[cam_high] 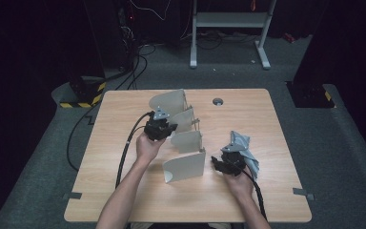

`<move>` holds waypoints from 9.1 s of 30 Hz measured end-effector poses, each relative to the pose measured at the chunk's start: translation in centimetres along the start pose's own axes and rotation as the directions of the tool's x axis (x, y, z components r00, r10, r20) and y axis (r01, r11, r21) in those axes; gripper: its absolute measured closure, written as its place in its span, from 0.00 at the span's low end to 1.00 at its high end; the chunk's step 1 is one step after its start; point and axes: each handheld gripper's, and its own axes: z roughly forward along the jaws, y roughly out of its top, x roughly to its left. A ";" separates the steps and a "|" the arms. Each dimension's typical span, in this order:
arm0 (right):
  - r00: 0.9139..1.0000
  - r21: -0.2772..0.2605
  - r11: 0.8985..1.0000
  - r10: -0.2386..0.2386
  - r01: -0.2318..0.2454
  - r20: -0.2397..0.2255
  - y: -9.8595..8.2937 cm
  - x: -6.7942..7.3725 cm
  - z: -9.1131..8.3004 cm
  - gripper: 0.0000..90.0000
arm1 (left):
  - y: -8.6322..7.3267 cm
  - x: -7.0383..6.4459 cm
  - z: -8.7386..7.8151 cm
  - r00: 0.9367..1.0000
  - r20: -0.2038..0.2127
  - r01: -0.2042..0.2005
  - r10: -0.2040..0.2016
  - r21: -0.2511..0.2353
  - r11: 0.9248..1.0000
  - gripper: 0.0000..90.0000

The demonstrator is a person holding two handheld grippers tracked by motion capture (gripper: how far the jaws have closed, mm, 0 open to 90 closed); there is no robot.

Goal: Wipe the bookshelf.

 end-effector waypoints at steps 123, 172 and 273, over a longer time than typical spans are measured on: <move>0.994 -0.063 0.993 0.096 -0.099 -0.056 3.1 5.3 -0.2 0.19 | 1.0 1.2 1.0 0.983 -0.166 0.074 -0.073 -0.005 0.997 0.99; 0.995 -0.008 0.996 0.086 -0.086 -0.052 3.2 1.0 -1.6 0.80 | -0.1 0.7 -1.2 0.971 -0.205 0.121 -0.123 -0.022 0.992 0.96; 0.990 0.051 0.989 0.141 -0.141 -0.002 5.8 -2.5 -0.5 0.88 | -1.1 5.9 -8.1 0.922 -0.297 0.221 -0.247 -0.116 0.968 0.95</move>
